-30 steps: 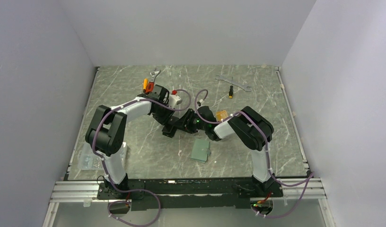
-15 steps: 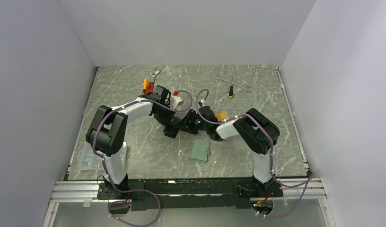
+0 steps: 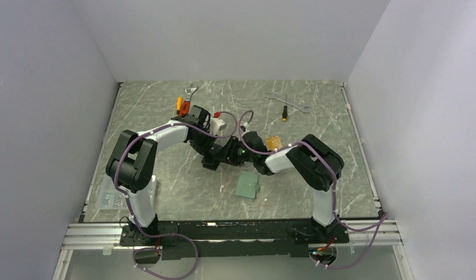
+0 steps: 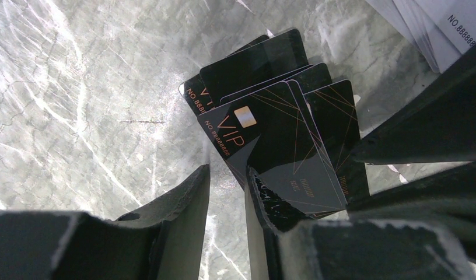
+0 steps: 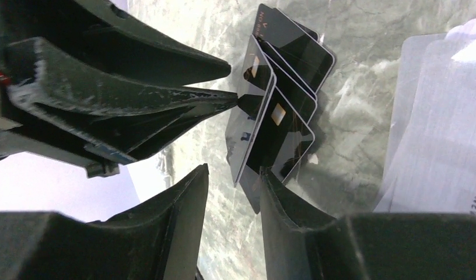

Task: Put the credit cards into the card holder
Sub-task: Pick up the credit card from the center of the board.

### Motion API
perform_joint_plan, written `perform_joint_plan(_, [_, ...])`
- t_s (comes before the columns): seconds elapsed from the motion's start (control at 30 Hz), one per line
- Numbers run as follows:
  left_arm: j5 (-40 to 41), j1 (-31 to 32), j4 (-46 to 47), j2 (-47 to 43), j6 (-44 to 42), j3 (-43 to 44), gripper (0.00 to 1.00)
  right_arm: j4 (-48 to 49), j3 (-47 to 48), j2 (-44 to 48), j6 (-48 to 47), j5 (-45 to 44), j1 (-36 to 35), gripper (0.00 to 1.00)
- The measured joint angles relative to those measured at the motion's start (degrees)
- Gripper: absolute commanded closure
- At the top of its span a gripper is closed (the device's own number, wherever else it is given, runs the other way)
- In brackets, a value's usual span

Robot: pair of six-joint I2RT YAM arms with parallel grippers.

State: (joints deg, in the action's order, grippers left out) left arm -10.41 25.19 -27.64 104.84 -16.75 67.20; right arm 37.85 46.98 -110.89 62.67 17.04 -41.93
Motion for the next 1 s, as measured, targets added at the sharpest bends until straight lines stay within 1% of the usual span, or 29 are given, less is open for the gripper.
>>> perform_joint_plan(0.23, [-0.5, -0.2, 0.0, 0.0, 0.1, 0.0, 0.66, 2.0, 2.9, -4.7, 1.6, 1.9, 0.0, 0.66])
perform_joint_plan(0.33, [-0.8, -0.4, 0.0, 0.0, 0.2, 0.0, 0.66, 2.7, 4.2, -6.2, 2.1, 2.6, 0.0, 0.71])
perform_joint_plan(0.4, [-0.9, -0.5, -0.1, 0.0, 0.3, 0.0, 0.65, 2.7, 4.9, -6.9, 2.3, 3.0, 0.0, 0.77])
perform_joint_plan(0.43, [-0.9, -0.6, -0.1, 0.0, 0.4, 0.0, 0.64, 2.6, 5.2, -7.1, 2.3, 3.1, 0.0, 0.84])
perform_joint_plan(0.5, [-1.1, -1.0, -0.4, 0.0, 0.5, 0.0, 0.61, 2.5, 6.1, -8.0, 2.4, 3.2, 0.0, 0.94])
perform_joint_plan(0.53, [-1.3, -1.3, -0.6, 0.0, 0.5, 0.0, 0.6, 2.3, 6.4, -8.4, 2.5, 3.2, 0.0, 0.99])
perform_joint_plan(0.57, [-1.6, -1.6, -0.9, -0.1, 0.5, 0.0, 0.58, 2.3, 6.5, -8.7, 2.6, 3.2, 0.1, 1.0])
perform_joint_plan(0.6, [-2.1, -2.1, -1.4, -0.1, 0.6, 0.0, 0.53, 2.3, 6.5, -8.8, 2.8, 3.3, 0.2, 1.0])
perform_joint_plan(0.63, [-2.8, -2.7, -2.0, -0.3, 0.9, 0.0, 0.52, 2.4, 6.5, -8.8, 3.0, 3.5, 0.2, 1.0])
perform_joint_plan(0.67, [-3.8, -3.5, -3.0, -0.7, 1.2, 0.1, 0.44, 2.6, 6.5, -8.7, 2.9, 3.7, 0.2, 1.0])
perform_joint_plan(0.7, [-5.1, -4.2, -4.2, -1.4, 1.4, 0.1, 0.41, 2.7, 6.5, -8.6, 2.9, 3.7, 0.2, 1.0])
perform_joint_plan(0.77, [-8.0, -6.2, -6.6, -2.9, 1.9, 0.9, 0.39, 2.9, 6.5, -8.2, 2.6, 4.2, 0.3, 1.0])
perform_joint_plan(0.8, [-9.8, -7.5, -7.8, -4.0, 2.5, 1.5, 0.26, 3.2, 6.3, -8.0, 2.3, 4.5, 0.3, 1.0])
perform_joint_plan(0.83, [-11.4, -8.7, -8.4, -5.1, 3.0, 2.0, 0.19, 3.7, 5.9, -7.6, 2.1, 4.7, 0.5, 1.0])
perform_joint_plan(0.9, [-16.0, -11.7, -9.0, -8.1, 4.6, 3.0, 0.17, 5.2, 4.8, -6.7, 1.8, 5.7, 0.8, 1.0])
perform_joint_plan(1.0, [-21.4, -14.3, -8.6, -11.4, 6.9, 3.2, 0.17, 7.5, 2.4, -5.0, 1.8, 7.0, 1.5, 1.0])
